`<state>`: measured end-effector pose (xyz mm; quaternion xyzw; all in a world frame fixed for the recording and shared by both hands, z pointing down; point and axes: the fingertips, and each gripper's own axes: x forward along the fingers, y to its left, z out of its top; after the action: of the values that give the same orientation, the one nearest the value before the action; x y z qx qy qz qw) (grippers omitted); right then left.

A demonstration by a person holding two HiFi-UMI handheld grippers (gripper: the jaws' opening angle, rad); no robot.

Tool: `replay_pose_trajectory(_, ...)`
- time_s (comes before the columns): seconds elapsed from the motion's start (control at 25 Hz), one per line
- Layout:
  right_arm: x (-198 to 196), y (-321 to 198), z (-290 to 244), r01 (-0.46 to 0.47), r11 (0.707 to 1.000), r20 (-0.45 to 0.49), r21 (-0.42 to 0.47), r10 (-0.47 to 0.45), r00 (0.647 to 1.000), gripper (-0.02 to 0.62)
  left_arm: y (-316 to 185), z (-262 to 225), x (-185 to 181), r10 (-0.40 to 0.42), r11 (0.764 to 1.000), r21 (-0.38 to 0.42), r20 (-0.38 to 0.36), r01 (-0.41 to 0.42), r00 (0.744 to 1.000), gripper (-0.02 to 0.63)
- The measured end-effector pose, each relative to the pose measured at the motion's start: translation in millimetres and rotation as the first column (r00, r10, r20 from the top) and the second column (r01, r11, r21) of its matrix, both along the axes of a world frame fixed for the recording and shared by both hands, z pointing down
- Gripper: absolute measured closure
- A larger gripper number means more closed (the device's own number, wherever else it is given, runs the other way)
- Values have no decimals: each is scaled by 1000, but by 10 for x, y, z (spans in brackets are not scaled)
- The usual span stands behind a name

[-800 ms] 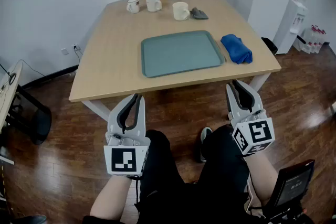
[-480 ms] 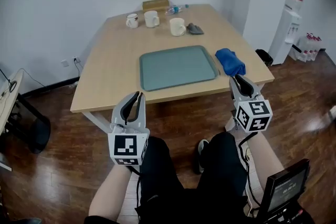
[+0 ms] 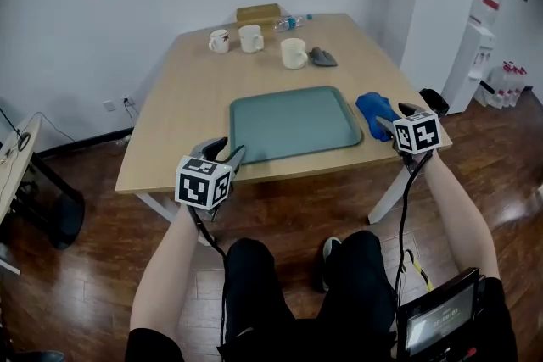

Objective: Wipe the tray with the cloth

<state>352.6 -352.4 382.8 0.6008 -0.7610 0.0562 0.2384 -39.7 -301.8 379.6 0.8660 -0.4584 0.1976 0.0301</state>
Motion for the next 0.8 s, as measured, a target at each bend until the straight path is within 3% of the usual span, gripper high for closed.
replay_pose_trajectory(0.12, -54, -212, 315, 65, 991, -76, -121, -74, 994, 273, 93, 153, 60, 173, 985, -27, 51, -172, 984, 348)
replay_pose_trajectory(0.16, -72, -265, 355, 79, 988, -99, -134, -93, 991, 330, 136, 203, 84, 225, 974, -34, 79, -223, 971, 337)
replay_pose_trajectory(0.2, -96, -313, 339, 85, 988, -127, -128, -101, 987, 442, 164, 254, 103, 263, 965, -45, 106, -259, 959, 331)
replay_pose_trajectory(0.24, -130, -365, 274, 84, 991, -162, -101, -100, 982, 470, 178, 304, 115, 287, 958, -55, 133, -282, 949, 331)
replay_pose_trajectory(0.36, -351, -556, 4, 103, 995, -240, 6, -99, 966, 482, 193, 389, 119, 320, 947, -66, 200, -313, 926, 387)
replay_pose_trajectory(0.44, -614, -704, -86, 144, 989, -261, 22, -134, 956, 480, 192, 407, 103, 329, 944, -61, 233, -324, 915, 407)
replay_pose_trajectory(0.52, -874, -857, -64, 178, 984, -296, -9, -172, 939, 480, 157, 437, 80, 321, 946, -43, 276, -322, 906, 456)
replay_pose_trajectory(0.64, -1092, -1103, 91, 152, 985, -354, -88, -173, 919, 480, 135, 462, 77, 318, 947, -51, 288, -318, 903, 459)
replay_pose_trajectory(0.8, -1445, -1295, 246, 122, 978, -328, -170, -173, 929, 480, 139, 462, 94, 327, 945, -68, 279, -321, 903, 460)
